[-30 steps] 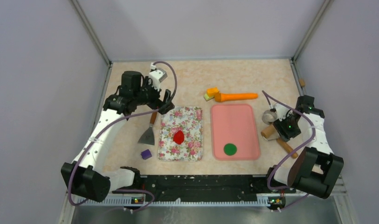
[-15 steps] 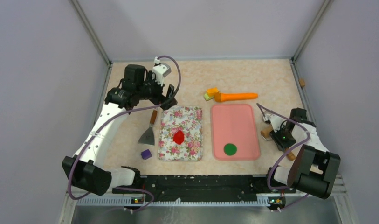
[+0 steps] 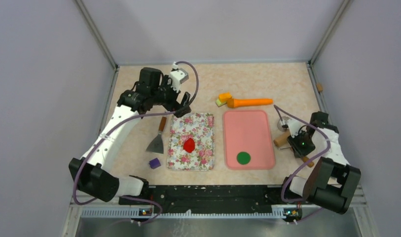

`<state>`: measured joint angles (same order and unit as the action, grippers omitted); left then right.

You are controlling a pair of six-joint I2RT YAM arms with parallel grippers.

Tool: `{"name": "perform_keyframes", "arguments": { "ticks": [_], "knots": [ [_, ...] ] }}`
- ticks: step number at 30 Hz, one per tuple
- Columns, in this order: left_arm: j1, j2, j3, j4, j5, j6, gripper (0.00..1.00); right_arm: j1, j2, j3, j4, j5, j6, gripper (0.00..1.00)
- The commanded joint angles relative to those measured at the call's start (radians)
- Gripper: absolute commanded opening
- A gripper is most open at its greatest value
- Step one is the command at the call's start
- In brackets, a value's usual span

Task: Roll out the dumpling wrappers from the dough

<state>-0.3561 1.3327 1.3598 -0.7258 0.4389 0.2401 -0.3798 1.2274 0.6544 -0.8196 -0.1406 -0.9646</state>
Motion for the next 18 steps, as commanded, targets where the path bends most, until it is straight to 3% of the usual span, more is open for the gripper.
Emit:
{"name": "perform_keyframes", "arguments": {
  "ticks": [1,9,18],
  "knots": [
    [-0.012,-0.052,-0.044,0.077,0.019,0.083,0.96,-0.004,-0.119,0.199,-0.201,-0.155,0.039,0.00],
    [-0.072,-0.074,-0.152,0.188,0.040,0.101,0.96,0.024,-0.135,0.454,-0.437,-0.244,0.172,0.00],
    [-0.143,-0.102,-0.248,0.348,0.032,0.063,0.96,0.186,-0.024,0.712,-0.489,-0.312,0.403,0.00]
  ]
}}
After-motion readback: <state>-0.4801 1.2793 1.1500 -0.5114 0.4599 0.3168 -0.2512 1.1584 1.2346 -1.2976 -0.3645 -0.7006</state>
